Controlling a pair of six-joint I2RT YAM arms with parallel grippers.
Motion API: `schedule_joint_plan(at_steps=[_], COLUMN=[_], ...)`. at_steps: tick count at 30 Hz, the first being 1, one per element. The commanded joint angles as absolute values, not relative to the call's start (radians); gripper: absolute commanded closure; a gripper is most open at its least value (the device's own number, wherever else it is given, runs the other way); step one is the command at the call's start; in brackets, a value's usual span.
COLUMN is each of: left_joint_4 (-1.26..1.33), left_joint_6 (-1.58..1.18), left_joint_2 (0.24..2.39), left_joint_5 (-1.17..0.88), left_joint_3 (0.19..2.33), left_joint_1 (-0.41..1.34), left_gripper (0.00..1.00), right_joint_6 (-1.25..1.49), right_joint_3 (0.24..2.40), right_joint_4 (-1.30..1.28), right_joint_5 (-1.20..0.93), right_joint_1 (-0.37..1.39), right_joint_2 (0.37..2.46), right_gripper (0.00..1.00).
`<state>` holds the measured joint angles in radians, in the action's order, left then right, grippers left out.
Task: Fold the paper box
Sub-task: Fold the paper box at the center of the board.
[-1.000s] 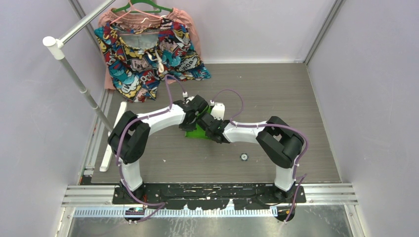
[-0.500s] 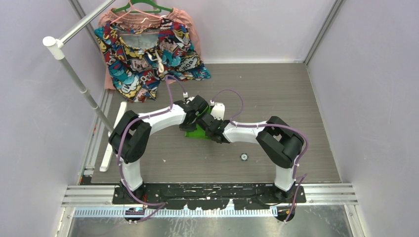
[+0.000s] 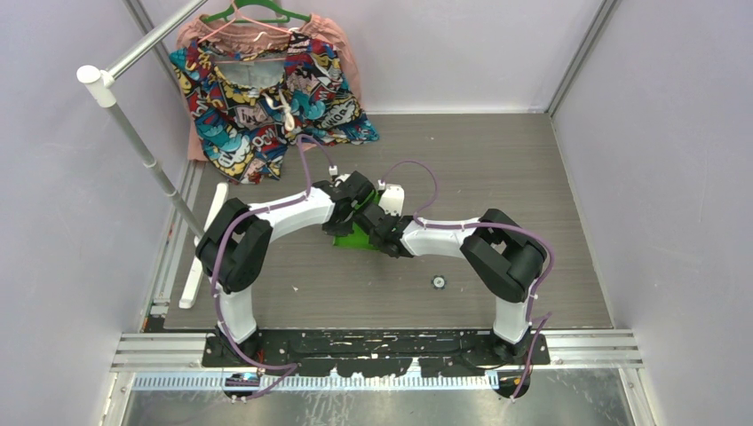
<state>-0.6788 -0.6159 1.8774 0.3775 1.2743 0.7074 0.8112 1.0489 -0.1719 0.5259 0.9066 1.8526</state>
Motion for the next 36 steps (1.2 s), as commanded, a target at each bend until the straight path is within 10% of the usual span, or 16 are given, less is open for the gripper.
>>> schedule_joint_plan(at_steps=[1,17,30,36], left_joint_4=[-0.637,-0.599,-0.489,-0.488], left_joint_6=[-0.618,-0.621,-0.564,-0.563], left_joint_2=[1.919,1.883,1.881,1.886], left_joint_5=[0.427,0.471,0.446,0.464], left_joint_3=[1.267,1.230,1.200,1.207], left_joint_1=[0.721,0.724,0.724,0.723], left_gripper=[0.95,1.00,0.74,0.98], right_joint_6=[0.807,0.796,0.784,0.784], right_joint_3=[0.995,1.012,1.020,1.012], right_joint_4=[-0.283,-0.306,-0.318,-0.318], right_joint_5=[0.425,0.432,0.432,0.433], right_joint_1=[0.911,0.911,0.912,0.912], right_joint_2=[1.941,1.934,1.936,1.931], right_gripper=[0.99,0.99,0.99,0.99])
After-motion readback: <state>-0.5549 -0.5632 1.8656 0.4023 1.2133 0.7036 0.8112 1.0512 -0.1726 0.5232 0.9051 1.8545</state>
